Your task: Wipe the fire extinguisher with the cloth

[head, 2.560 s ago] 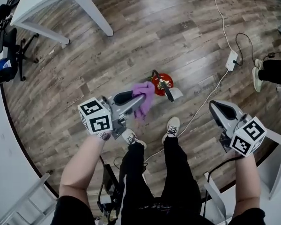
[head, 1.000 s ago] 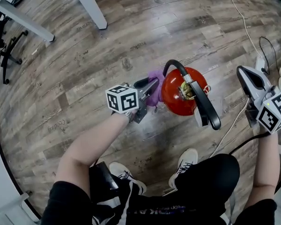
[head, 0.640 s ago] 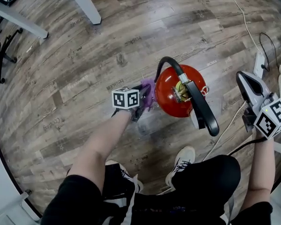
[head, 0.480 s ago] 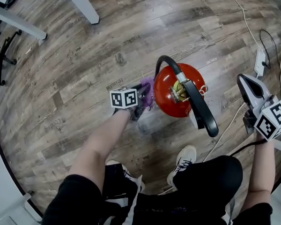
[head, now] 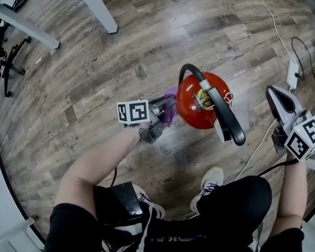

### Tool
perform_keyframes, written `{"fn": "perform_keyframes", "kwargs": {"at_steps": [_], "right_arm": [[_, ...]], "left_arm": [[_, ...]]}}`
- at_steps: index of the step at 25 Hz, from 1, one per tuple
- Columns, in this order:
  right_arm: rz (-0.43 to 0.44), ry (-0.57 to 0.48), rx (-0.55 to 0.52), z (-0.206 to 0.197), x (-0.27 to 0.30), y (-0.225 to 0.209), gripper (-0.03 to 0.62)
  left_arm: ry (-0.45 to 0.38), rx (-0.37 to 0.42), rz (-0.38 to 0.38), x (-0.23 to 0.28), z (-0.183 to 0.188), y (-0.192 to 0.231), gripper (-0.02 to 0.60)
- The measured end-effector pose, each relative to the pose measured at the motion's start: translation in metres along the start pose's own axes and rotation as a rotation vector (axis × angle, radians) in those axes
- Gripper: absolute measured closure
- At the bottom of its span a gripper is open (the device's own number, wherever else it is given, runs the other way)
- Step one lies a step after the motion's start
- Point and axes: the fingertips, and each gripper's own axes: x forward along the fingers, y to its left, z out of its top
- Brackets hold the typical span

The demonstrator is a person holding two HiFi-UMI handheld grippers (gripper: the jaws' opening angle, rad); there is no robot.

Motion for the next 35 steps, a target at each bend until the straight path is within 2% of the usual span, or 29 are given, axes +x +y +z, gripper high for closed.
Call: {"fn": "perform_keyframes", "kwargs": {"at_steps": [3, 5, 9, 13, 15, 17, 19, 21, 24, 27, 32, 35], "right_arm": [[0.003, -0.024, 0.004, 0.005, -0.001, 0.003, 0.589], [0.009, -0.031, 0.001, 0.007, -0.001, 0.006, 0.589], [0.012, -0.045, -0.007, 0.013, -0.001, 0.009, 0.589], [0.030, -0.058, -0.018, 0.018, 0.002, 0.012, 0.589], [0.044, -0.063, -0.020, 0.018, 0.006, 0.014, 0.589], [0.049, -0.066, -0.014, 0.015, 0.010, 0.015, 0.589], [0.051, -0.064, -0.004, 0.011, 0.014, 0.015, 0.589], [0.052, -0.059, 0.006, 0.006, 0.015, 0.016, 0.589], [0.050, -0.052, 0.012, 0.001, 0.015, 0.016, 0.589], [0.048, -0.052, 0.018, -0.001, 0.015, 0.015, 0.589], [0.045, -0.044, 0.036, -0.009, 0.018, 0.017, 0.589], [0.029, -0.021, 0.056, -0.022, 0.016, 0.016, 0.589]], "left_arm": [[-0.065, -0.047, -0.143, -0.022, 0.030, -0.058, 0.506], [-0.133, -0.079, -0.279, -0.038, 0.053, -0.105, 0.508], [-0.260, -0.045, -0.506, -0.070, 0.094, -0.192, 0.508], [-0.354, -0.106, -0.695, -0.100, 0.101, -0.250, 0.508], [-0.356, -0.165, -0.764, -0.106, 0.091, -0.264, 0.508], [-0.297, -0.142, -0.810, -0.105, 0.073, -0.272, 0.508], [-0.244, -0.057, -0.796, -0.103, 0.058, -0.267, 0.508], [-0.229, -0.017, -0.762, -0.103, 0.050, -0.252, 0.508], [-0.220, -0.024, -0.712, -0.102, 0.039, -0.226, 0.508], [-0.155, -0.041, -0.635, -0.093, 0.013, -0.196, 0.506], [0.020, -0.081, -0.351, -0.050, -0.060, -0.104, 0.508], [0.129, -0.059, -0.193, -0.022, -0.102, -0.050, 0.506]]}}
